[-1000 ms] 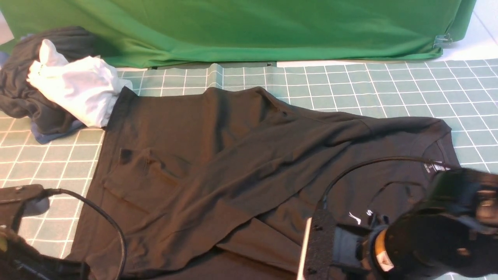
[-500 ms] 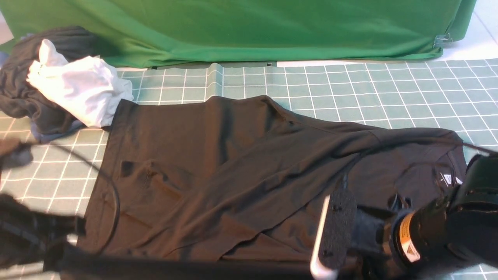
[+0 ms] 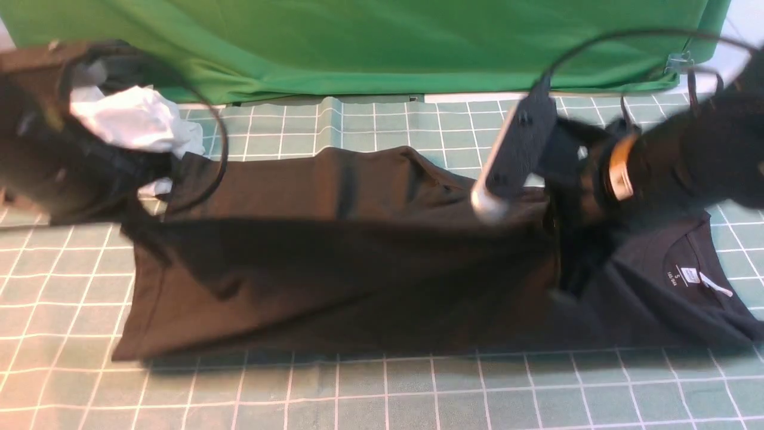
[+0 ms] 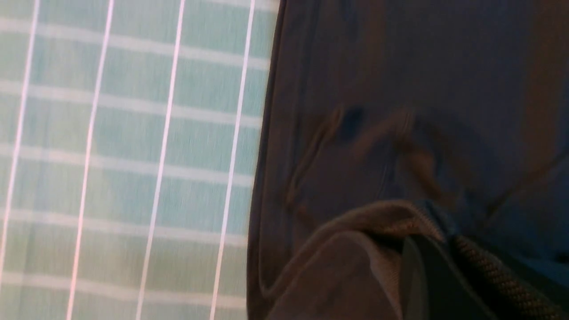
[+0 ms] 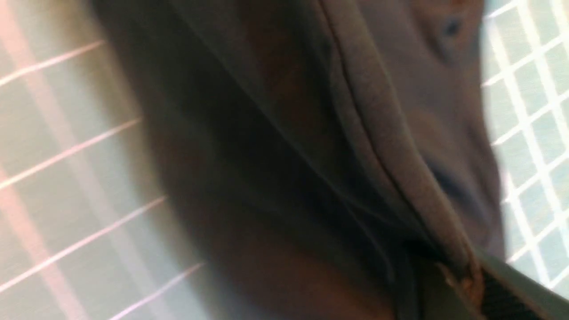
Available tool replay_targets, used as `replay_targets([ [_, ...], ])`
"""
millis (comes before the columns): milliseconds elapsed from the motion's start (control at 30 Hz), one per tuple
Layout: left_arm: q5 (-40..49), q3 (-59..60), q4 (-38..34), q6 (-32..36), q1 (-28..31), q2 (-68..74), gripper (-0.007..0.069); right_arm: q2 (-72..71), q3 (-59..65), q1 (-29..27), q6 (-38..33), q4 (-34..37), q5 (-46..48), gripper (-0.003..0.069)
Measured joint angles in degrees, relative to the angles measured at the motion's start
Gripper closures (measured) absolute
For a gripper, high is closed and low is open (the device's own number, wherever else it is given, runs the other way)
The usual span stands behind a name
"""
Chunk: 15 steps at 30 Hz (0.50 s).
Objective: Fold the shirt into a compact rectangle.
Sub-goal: 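Fold the black garment in half by bringing its near edge over to the far edge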
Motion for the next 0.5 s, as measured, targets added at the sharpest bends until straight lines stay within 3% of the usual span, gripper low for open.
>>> replay_targets([
  [500, 1.7, -30.2, 0.5, 0.7, 5.7, 27.8, 0.0612, 23.7, -21.6, -8.1, -4.3, 0.0, -5.7, 0.0606],
])
